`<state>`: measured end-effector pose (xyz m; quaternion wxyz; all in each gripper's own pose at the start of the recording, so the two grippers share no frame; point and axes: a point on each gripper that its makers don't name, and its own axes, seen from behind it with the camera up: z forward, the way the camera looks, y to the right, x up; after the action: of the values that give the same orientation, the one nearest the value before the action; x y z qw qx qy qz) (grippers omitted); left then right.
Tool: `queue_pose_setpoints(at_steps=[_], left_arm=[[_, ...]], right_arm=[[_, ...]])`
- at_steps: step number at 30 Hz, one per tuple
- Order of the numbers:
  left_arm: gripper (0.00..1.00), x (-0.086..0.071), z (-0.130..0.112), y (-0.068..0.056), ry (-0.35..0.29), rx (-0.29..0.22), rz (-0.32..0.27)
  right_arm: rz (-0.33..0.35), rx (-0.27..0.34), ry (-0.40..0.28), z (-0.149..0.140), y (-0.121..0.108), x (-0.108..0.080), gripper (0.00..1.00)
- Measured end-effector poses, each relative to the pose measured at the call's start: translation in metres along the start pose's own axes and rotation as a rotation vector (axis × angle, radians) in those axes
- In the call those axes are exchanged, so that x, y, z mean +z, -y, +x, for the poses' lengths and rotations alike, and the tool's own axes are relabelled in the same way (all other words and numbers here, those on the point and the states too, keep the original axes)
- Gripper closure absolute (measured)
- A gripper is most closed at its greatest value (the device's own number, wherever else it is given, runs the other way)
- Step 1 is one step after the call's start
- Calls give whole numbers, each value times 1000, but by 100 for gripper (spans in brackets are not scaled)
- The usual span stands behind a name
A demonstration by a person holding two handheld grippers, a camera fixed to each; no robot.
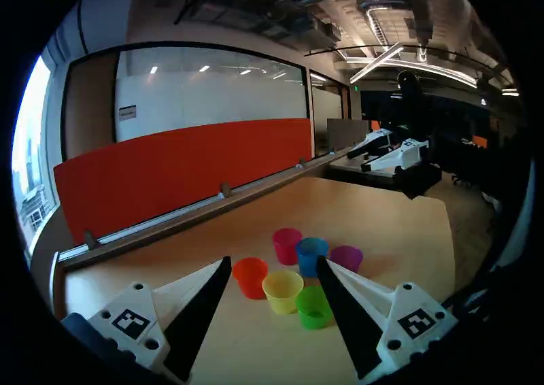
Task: Pour water
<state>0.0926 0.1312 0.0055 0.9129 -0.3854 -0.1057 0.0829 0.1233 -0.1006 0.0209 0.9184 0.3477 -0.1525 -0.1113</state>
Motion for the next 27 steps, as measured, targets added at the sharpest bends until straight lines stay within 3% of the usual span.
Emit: queue_pose_setpoints(at_steps=[27], left_arm=[[8, 28, -68, -21, 142, 2, -114]], right_arm=[[74, -24, 96, -41, 5, 42, 0]])
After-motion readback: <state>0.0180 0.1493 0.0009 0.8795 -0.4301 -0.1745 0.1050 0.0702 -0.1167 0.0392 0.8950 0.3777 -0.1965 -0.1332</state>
